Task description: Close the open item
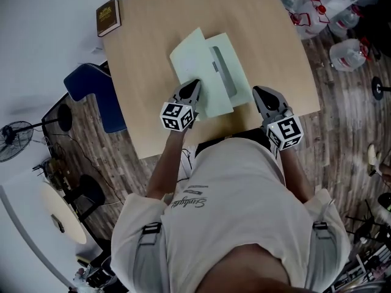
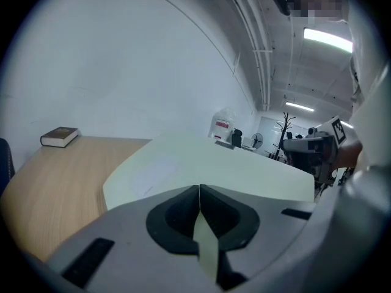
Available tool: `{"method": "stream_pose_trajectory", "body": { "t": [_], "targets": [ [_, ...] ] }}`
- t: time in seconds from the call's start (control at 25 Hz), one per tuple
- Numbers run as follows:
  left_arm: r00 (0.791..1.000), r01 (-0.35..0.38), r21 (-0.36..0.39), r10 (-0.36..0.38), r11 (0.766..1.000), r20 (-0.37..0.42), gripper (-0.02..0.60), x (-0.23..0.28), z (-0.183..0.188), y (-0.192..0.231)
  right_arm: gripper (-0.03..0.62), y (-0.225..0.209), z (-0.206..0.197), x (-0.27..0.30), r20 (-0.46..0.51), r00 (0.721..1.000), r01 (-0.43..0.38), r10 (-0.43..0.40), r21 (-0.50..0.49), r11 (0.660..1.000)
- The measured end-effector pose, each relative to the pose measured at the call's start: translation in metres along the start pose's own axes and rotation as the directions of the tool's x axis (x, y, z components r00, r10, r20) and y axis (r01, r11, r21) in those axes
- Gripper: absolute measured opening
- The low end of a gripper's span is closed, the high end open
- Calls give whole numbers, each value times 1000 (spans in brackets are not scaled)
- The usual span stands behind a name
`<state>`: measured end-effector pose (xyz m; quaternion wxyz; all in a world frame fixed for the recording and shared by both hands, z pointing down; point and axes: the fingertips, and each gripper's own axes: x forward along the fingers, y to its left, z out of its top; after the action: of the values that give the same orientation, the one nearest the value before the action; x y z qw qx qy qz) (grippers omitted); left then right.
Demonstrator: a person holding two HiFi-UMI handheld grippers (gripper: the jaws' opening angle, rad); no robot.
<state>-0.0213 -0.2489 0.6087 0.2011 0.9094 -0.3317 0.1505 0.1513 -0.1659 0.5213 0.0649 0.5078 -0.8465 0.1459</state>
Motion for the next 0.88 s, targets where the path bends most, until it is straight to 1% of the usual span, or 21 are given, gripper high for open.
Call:
{"method": "stream_pose_trajectory", "body": {
  "t": [0.28, 0.4, 0.72, 0.88],
  "targets": [
    [995, -25, 28, 27, 999, -91, 15, 38, -18, -12, -5, -24, -9, -10, -11, 1000, -4, 4, 13, 1000],
    [992, -37, 28, 40, 999, -121, 15, 49, -25, -15, -5, -34, -14, -13, -20, 1000, -7, 8, 19, 1000],
    [979, -53, 44, 61, 998, -194, 15, 66, -38, -18, -5, -49, -19, -14, -20, 1000, -15, 15, 27, 1000],
    [972, -52, 76, 68, 996, -226, 15, 72, -42, -20, -5, -55, -20, -13, -18, 1000, -16, 16, 34, 999]
  ]
}}
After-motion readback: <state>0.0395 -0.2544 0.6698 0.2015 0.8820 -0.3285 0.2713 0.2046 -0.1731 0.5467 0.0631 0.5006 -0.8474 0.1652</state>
